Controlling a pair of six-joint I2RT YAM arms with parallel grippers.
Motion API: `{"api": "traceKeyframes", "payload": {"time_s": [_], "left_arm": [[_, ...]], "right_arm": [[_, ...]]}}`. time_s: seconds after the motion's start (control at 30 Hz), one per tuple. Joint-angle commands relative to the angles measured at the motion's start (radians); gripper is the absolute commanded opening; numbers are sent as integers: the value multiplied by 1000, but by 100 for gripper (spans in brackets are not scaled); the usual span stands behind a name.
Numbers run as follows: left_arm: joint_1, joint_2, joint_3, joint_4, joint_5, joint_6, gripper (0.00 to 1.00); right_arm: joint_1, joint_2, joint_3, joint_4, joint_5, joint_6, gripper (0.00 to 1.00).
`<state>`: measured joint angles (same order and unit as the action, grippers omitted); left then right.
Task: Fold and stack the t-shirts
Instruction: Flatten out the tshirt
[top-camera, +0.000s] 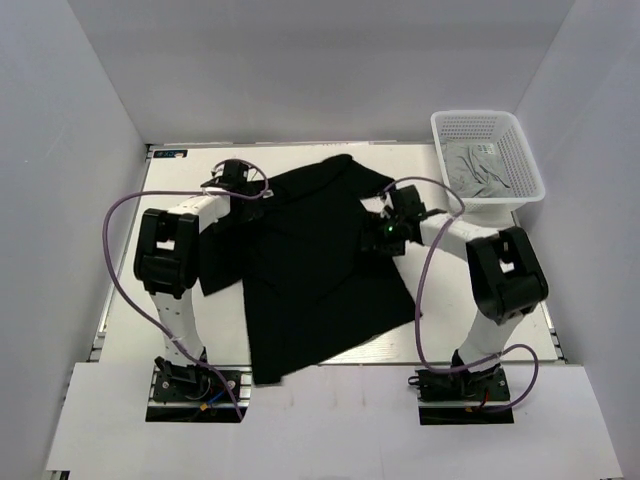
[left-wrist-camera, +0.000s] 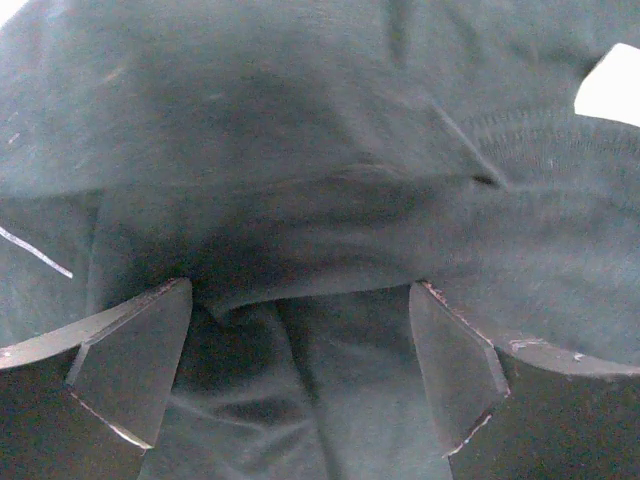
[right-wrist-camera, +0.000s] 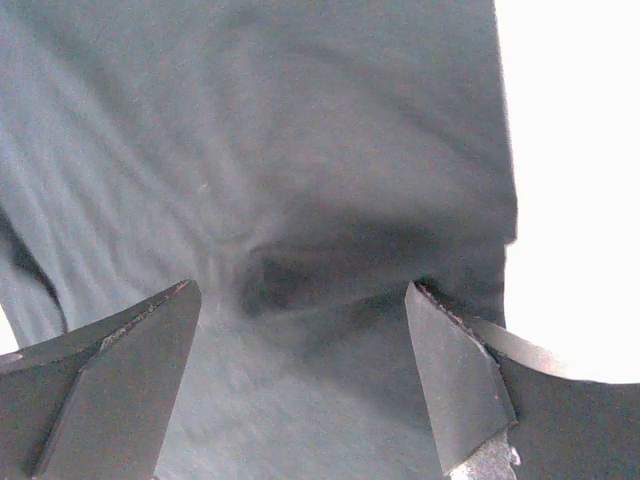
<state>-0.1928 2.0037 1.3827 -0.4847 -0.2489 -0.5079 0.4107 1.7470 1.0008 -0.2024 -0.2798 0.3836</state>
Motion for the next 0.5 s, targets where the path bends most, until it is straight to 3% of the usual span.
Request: {"api": "traceKeyframes", "payload": {"time_s": [0.0, 0.17, 0.3, 0.47], "left_arm": [[9, -91, -72, -132, -72, -63, 100], [0, -213, -140, -152, -81, -84, 100], [-10, -324, -279, -141, 44, -84, 100], [-20, -489, -436, -111, 129, -87, 100]], "right_arm": [[-78, 134, 75, -64, 123, -81, 90], [-135, 265, 310, -85, 103, -138, 90], [-165, 371, 522, -155, 149, -175, 90], [-164, 392, 607, -143, 133, -241, 90]]}}
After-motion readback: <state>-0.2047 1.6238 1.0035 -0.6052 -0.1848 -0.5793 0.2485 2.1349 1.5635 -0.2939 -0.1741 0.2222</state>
